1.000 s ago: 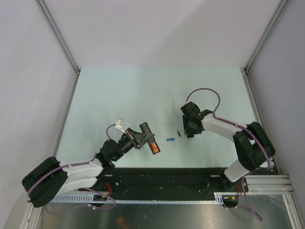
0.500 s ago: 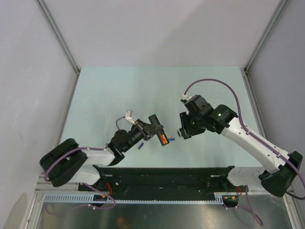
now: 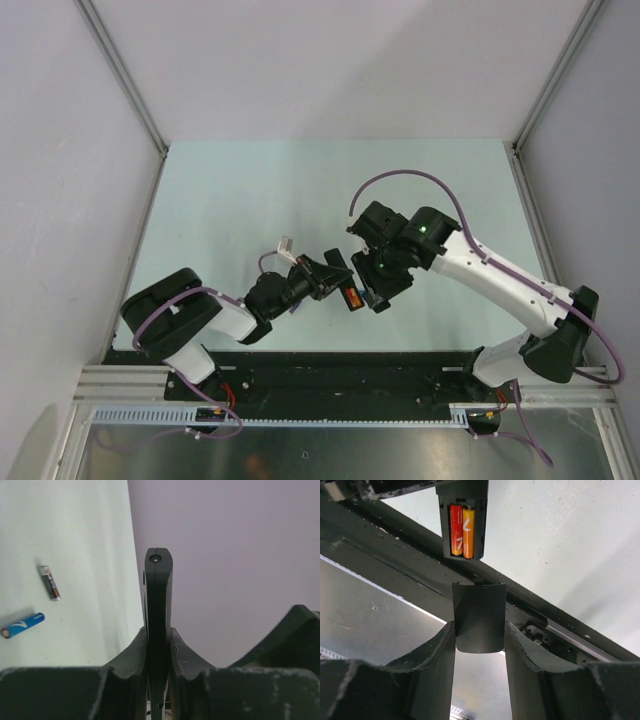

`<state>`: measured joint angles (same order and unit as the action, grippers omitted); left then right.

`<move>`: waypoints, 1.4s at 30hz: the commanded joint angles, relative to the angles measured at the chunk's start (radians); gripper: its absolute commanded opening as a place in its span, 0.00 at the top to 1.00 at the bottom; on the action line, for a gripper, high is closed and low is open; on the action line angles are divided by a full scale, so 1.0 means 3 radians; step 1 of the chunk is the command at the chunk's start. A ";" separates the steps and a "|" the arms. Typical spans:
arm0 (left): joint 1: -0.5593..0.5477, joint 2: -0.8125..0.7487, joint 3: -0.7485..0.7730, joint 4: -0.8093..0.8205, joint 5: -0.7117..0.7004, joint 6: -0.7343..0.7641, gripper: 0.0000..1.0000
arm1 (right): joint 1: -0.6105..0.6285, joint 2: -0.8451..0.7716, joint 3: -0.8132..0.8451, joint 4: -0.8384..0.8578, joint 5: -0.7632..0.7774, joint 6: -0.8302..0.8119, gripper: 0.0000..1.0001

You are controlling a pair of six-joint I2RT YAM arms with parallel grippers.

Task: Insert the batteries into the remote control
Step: Load the battery cover into the remote control.

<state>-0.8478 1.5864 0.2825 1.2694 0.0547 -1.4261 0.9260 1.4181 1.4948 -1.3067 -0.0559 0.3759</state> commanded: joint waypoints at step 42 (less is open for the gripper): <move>-0.0181 0.0137 0.0117 0.0984 -0.0290 -0.0145 1.00 | -0.0095 0.0698 0.0136 0.0326 -0.0034 0.0005 1.00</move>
<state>-0.8940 1.6405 0.3035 1.3003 -0.0158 -1.4590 0.9092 1.6234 1.5387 -1.2350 -0.0658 0.3733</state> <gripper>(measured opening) 0.204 0.435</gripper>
